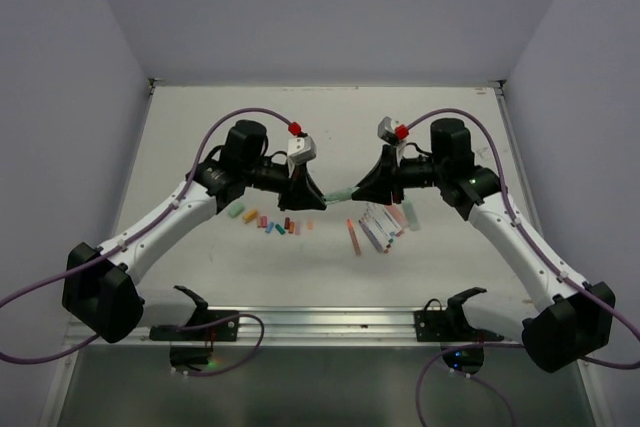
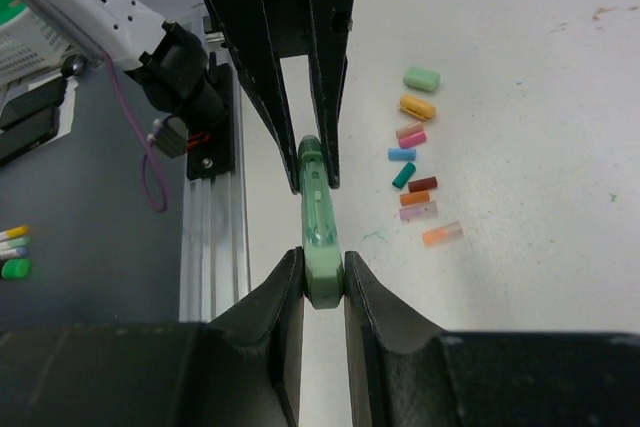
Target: Open the pen caps
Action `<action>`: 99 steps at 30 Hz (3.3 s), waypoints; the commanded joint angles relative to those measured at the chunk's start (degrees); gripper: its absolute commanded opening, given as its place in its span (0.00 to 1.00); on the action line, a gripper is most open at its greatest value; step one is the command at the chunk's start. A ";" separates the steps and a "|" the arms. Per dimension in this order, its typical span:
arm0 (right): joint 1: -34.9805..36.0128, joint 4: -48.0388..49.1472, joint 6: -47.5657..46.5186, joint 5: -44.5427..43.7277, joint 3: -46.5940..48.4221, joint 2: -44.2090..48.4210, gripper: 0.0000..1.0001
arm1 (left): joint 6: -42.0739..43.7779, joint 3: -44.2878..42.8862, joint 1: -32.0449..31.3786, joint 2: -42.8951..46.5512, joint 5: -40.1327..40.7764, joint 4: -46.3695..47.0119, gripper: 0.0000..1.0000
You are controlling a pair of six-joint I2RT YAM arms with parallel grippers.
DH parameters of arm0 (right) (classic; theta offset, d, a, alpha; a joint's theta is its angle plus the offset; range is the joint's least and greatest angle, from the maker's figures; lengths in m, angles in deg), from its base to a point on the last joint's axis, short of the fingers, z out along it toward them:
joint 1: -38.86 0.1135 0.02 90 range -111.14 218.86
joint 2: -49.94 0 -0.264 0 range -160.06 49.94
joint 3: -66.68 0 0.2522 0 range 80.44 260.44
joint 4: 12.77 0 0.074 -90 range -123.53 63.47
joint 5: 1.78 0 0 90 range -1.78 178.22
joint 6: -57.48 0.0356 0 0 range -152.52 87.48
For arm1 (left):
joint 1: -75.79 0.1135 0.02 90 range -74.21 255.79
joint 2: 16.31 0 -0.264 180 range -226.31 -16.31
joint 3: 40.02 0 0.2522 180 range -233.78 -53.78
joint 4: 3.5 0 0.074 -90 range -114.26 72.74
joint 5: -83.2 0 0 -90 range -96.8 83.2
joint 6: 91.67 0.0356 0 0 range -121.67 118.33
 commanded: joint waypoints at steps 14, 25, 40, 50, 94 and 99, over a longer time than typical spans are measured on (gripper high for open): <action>-1.74 -2.38 -1.12 -9.08 0.69 3.65 0.00 | -10.67 5.49 3.82 3.35 2.65 5.14 0.05; 7.22 6.58 0.99 -27.54 -2.47 2.96 0.00 | -28.39 8.57 1.45 2.92 6.16 24.31 0.14; 16.44 18.63 0.81 -42.22 -7.22 -1.79 0.00 | -36.29 12.35 -2.51 -1.21 10.12 33.01 0.31; 20.06 22.32 -3.67 -49.52 -8.71 -9.08 0.00 | -40.95 19.90 -3.39 -6.76 17.32 41.35 0.41; 40.97 31.73 -11.32 -83.63 -16.45 -23.42 0.18 | -51.68 33.18 3.29 23.30 56.27 18.52 0.52; 41.50 25.67 -6.40 -76.87 -14.34 -19.73 0.49 | -50.27 30.63 3.38 25.32 58.90 16.93 0.52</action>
